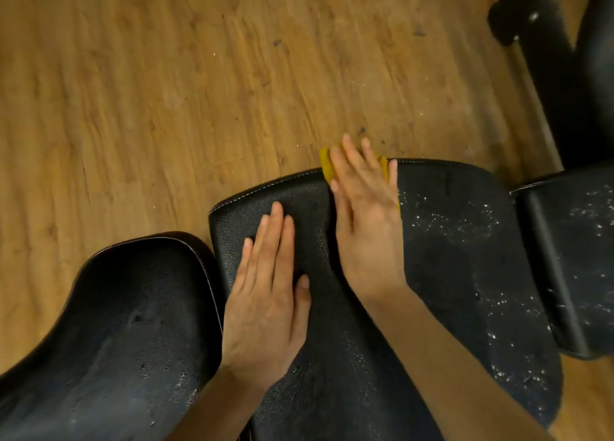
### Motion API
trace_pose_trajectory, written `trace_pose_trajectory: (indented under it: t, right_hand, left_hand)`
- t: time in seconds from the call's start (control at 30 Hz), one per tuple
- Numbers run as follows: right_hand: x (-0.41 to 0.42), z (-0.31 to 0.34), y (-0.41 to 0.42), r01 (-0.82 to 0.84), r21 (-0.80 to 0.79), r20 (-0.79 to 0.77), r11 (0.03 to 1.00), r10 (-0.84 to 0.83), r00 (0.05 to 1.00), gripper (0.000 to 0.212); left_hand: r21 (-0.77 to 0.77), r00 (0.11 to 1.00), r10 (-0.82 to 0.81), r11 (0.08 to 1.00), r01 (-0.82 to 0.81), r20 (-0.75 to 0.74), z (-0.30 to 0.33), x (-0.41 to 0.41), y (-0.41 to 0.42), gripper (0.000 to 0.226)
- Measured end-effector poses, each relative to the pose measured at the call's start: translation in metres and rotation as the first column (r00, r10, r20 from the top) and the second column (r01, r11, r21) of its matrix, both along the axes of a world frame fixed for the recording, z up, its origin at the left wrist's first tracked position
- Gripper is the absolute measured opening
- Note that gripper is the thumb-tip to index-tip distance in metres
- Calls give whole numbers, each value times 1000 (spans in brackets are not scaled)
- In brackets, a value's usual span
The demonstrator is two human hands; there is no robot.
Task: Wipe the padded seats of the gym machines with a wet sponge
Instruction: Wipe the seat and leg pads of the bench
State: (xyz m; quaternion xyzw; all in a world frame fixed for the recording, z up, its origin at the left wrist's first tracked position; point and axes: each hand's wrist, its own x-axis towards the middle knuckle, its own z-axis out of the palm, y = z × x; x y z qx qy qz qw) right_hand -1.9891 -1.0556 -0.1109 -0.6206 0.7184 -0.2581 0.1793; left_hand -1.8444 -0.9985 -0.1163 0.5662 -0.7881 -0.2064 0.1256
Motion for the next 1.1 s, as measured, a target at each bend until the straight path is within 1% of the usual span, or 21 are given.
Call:
trace_pose_trajectory:
  t: [0.07, 0.13, 0.2, 0.27, 0.33, 0.4, 0.43, 0.47, 0.53, 0.57, 0.6, 0.67, 0.7, 0.73, 0.8, 0.83, 0.9, 0.93, 0.97, 1.03, 1.1]
  right_hand:
    - [-4, -2, 37, -55, 48, -17, 997, 56, 998, 45]
    - [-7, 0, 87, -102, 77, -44, 992, 105, 993, 50]
    - [-13, -3, 96, -156, 64, -82, 986, 161, 984, 50]
    - [-20, -4, 60, -205, 58, -91, 977, 210, 974, 48]
    - [-31, -5, 20, -253, 33, -108, 967, 255, 961, 46]
    - [-54, -7, 6, -266, 28, -134, 964, 267, 954, 46]
    - [-65, -8, 6, -217, 42, -116, 975, 220, 969, 46]
    - [-71, -7, 8, -131, 62, -83, 989, 136, 987, 46]
    - [-63, -1, 7, 12, 67, -48, 998, -9, 999, 43]
    - [-47, 4, 0, -6, 66, -57, 998, 9, 998, 42]
    - [-26, 9, -10, -97, 69, -76, 993, 103, 992, 41]
    - [17, 18, -29, -357, 104, -109, 928, 367, 924, 40]
    - [29, 24, -36, -439, 125, -106, 890, 452, 886, 40]
    - [30, 27, -42, -481, 151, -95, 864, 497, 862, 40]
    - [8, 30, -50, -477, 187, -89, 859, 498, 862, 39]
    - [-10, 28, -53, -436, 213, -92, 874, 463, 882, 36]
    - [-36, 32, -57, -317, 288, -47, 904, 344, 938, 28]
    - [-36, 32, -60, -264, 330, -50, 906, 296, 954, 29]
    - [-26, 32, -65, -249, 356, -83, 901, 296, 952, 34]
    - [11, 30, -72, -331, 364, -121, 871, 396, 910, 41]
    - [45, 31, -76, -439, 341, -78, 831, 491, 868, 39]
  left_hand:
    - [13, 994, 84, 996, -84, -70, 5, -3, -4, 63]
    - [14, 975, 199, 980, -199, -96, 7, -8, -14, 63]
    - [-1, 957, 290, 957, -290, -23, 5, -15, -23, 61]
    - [-19, 944, 322, 947, -322, 64, 0, -19, -25, 61]
    - [-24, 939, 329, 944, -328, 104, -3, -20, -24, 61]
    - [-27, 940, 322, 947, -321, 113, -3, -21, -23, 61]
    - [-32, 940, 323, 946, -322, 108, -3, -21, -23, 61]
    - [-33, 939, 326, 945, -325, 106, -3, -21, -23, 61]
    - [-28, 935, 332, 943, -331, 125, -4, -23, -25, 61]
    - [-26, 933, 333, 943, -333, 136, -5, -23, -25, 61]
    - [-26, 934, 330, 944, -330, 137, -6, -22, -24, 62]
    - [-32, 943, 305, 952, -303, 133, -6, -19, -24, 66]
    - [-31, 945, 295, 955, -294, 138, -6, -19, -24, 67]
    - [-24, 945, 296, 955, -295, 143, -5, -19, -24, 67]
    - [-19, 937, 322, 947, -322, 138, -4, -20, -24, 63]
    - [-24, 934, 329, 944, -329, 138, -3, -21, -26, 62]
    - [-32, 933, 330, 944, -329, 146, -4, -22, -26, 62]
    - [-36, 933, 332, 943, -330, 143, -5, -22, -26, 62]
    - [-40, 933, 334, 943, -331, 136, -5, -22, -25, 62]
    - [-36, 935, 329, 944, -327, 133, -8, -21, -24, 61]
    - [-38, 940, 304, 953, -301, 154, -11, -20, -23, 59]
